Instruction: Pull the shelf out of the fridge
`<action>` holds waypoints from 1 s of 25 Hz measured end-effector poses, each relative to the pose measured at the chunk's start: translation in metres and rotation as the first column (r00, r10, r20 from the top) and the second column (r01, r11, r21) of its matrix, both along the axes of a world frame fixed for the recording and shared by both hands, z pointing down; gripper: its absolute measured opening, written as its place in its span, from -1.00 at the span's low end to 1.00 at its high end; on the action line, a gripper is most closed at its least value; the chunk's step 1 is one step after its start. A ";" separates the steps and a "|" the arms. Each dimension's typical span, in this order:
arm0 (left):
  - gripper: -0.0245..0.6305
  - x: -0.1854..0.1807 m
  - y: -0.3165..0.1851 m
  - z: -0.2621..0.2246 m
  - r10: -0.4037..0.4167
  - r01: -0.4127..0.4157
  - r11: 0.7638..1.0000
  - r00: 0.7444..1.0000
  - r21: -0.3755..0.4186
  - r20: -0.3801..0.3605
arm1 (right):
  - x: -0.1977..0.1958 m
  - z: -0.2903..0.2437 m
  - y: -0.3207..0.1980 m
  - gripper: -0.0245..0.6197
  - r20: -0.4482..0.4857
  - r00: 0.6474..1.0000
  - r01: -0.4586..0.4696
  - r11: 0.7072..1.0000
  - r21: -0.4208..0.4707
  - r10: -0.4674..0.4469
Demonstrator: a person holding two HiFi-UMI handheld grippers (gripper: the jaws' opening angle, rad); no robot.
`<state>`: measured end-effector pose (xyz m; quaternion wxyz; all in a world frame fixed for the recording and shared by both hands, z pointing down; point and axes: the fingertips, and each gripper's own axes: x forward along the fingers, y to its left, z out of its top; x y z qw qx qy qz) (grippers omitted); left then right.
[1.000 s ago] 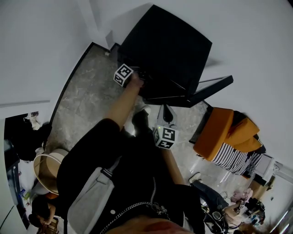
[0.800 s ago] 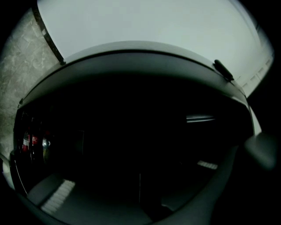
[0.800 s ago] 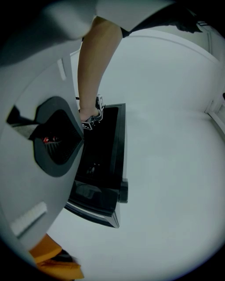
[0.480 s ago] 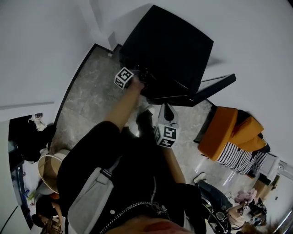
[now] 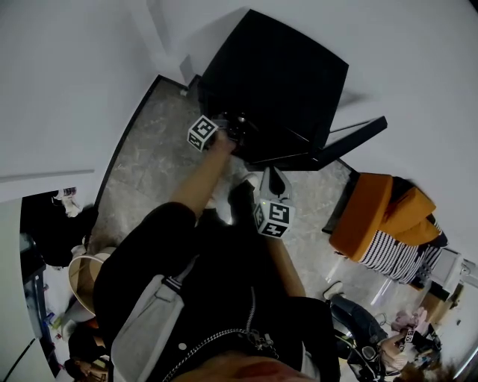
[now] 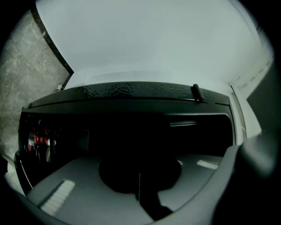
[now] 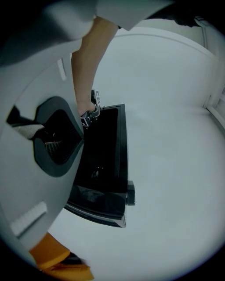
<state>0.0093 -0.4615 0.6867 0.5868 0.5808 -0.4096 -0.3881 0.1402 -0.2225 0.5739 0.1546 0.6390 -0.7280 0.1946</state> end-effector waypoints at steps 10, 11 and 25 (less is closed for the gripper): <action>-0.86 -0.004 0.010 0.000 0.016 -0.016 1.000 1.000 0.006 0.001 | 0.014 0.012 0.000 -0.92 0.023 0.999 -0.032 0.999 -0.012 0.032; -0.86 -0.005 0.012 -0.001 0.018 -0.018 1.000 1.000 0.006 0.000 | 0.015 0.014 -0.001 -0.92 0.030 0.999 -0.035 0.999 -0.014 0.036; -0.86 -0.022 0.041 -0.004 0.045 -0.045 0.999 0.999 -0.002 -0.005 | 0.039 0.073 -0.011 -0.89 0.384 0.899 -0.150 0.972 -0.180 0.209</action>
